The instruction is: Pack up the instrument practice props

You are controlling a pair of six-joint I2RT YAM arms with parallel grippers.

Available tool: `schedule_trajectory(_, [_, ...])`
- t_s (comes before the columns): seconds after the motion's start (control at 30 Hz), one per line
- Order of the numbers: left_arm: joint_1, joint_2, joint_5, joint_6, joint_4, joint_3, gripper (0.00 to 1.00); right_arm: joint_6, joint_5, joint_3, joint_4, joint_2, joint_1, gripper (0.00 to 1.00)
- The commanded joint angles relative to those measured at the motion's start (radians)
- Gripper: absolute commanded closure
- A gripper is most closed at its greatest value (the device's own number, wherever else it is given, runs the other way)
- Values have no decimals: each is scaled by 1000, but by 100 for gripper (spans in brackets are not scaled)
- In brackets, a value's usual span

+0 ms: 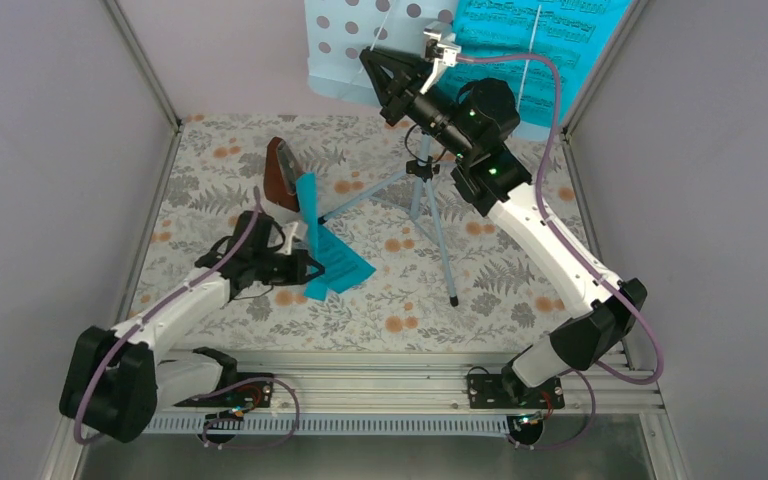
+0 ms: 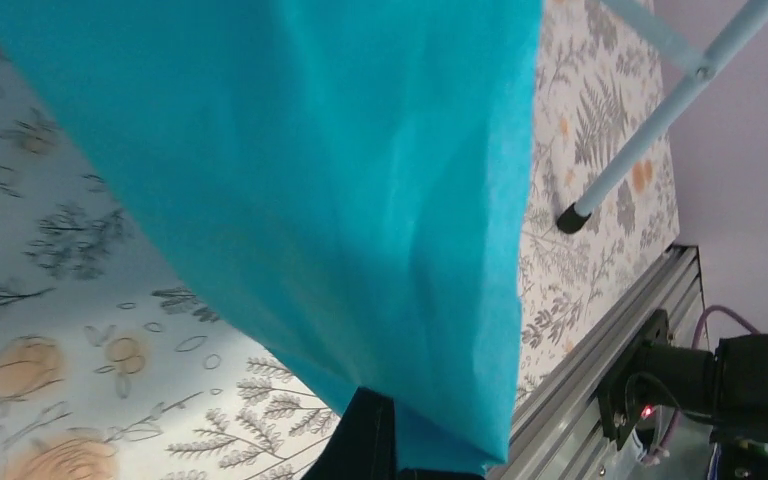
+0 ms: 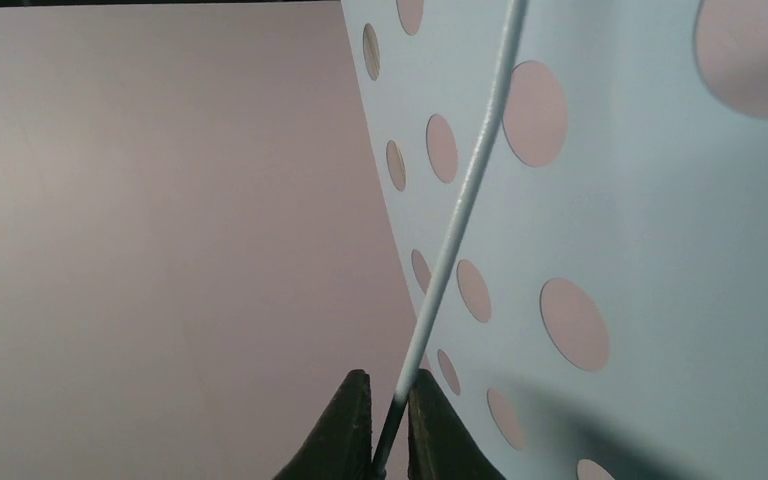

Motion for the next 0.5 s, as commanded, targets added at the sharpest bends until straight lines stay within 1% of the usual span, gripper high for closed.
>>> schedule_trajectory(0.0, [-78, 48, -45, -51, 92, 21, 98, -54, 17, -7, -84, -14, -6, 91])
schedule_trajectory(0.17, [-84, 0, -105, -132, 120, -47, 98, -69, 22, -12, -94, -25, -7, 89])
schedule_trajectory(0.33, [-79, -100, -192, -210, 45, -129, 98, -72, 19, -16, -104, -31, -7, 86])
schedule_trajectory(0.43, [-69, -182, -224, -248, -1, -170, 98, -69, 14, -24, -97, -39, -7, 80])
schedule_trajectory(0.47, [-63, -212, -228, -257, -21, -178, 98, -66, 13, -26, -92, -42, -7, 76])
